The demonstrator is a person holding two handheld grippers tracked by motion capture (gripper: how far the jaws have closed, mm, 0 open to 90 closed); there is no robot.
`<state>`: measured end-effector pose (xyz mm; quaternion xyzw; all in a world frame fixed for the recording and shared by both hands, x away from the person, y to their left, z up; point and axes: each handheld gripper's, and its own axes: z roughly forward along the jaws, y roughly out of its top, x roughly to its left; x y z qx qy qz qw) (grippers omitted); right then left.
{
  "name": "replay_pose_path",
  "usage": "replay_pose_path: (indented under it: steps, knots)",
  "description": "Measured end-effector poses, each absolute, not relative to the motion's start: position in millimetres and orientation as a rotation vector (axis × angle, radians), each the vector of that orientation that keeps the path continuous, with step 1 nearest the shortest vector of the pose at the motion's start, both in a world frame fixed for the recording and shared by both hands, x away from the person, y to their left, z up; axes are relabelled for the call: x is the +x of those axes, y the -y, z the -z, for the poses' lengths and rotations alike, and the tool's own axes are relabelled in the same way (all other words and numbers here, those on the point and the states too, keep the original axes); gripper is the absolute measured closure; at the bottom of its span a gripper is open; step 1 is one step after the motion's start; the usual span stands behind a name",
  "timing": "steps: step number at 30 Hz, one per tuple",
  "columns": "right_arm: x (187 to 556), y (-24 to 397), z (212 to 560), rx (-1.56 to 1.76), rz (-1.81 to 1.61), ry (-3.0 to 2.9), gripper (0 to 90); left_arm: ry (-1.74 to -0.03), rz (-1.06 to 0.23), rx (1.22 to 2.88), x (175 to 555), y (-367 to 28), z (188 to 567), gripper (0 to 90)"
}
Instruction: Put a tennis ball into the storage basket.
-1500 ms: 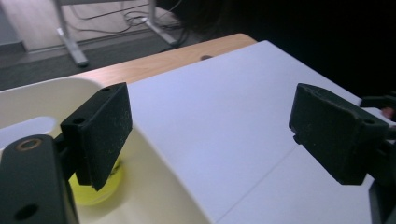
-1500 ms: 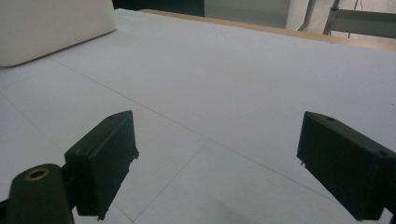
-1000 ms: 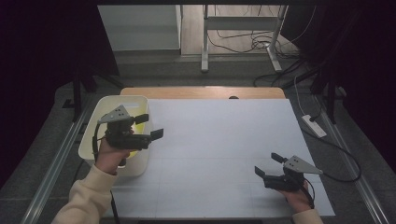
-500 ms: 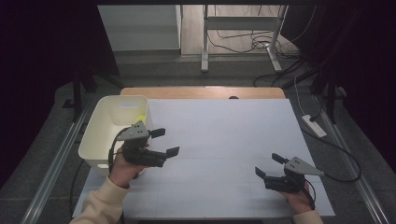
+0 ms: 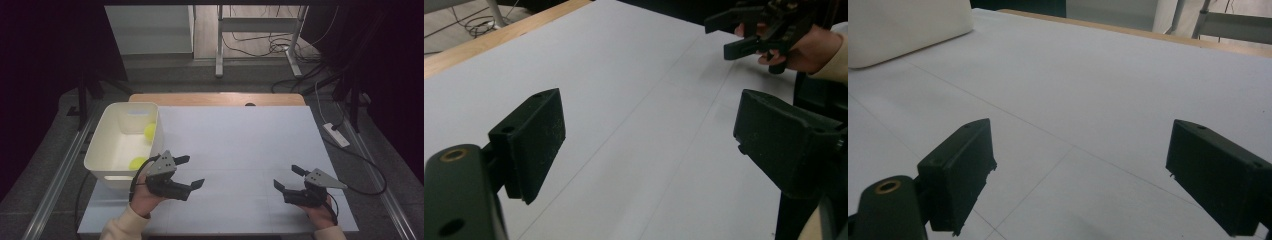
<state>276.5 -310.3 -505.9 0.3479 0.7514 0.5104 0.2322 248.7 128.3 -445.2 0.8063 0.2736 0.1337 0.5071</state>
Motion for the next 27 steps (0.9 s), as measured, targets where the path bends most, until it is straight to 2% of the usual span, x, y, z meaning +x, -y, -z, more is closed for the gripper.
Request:
replay_pose_path:
  steps: [13, 27]
  knots:
    - [276, 309, 506, 0.952, -1.399, -2.069, 12.1, -0.722, -0.315, 1.919, 234, -151, 487, 14.4]
    - [273, 310, 508, 0.943, -1.395, -2.089, 12.1, -0.761, -0.328, 1.907, 222, -170, 511, 14.6]
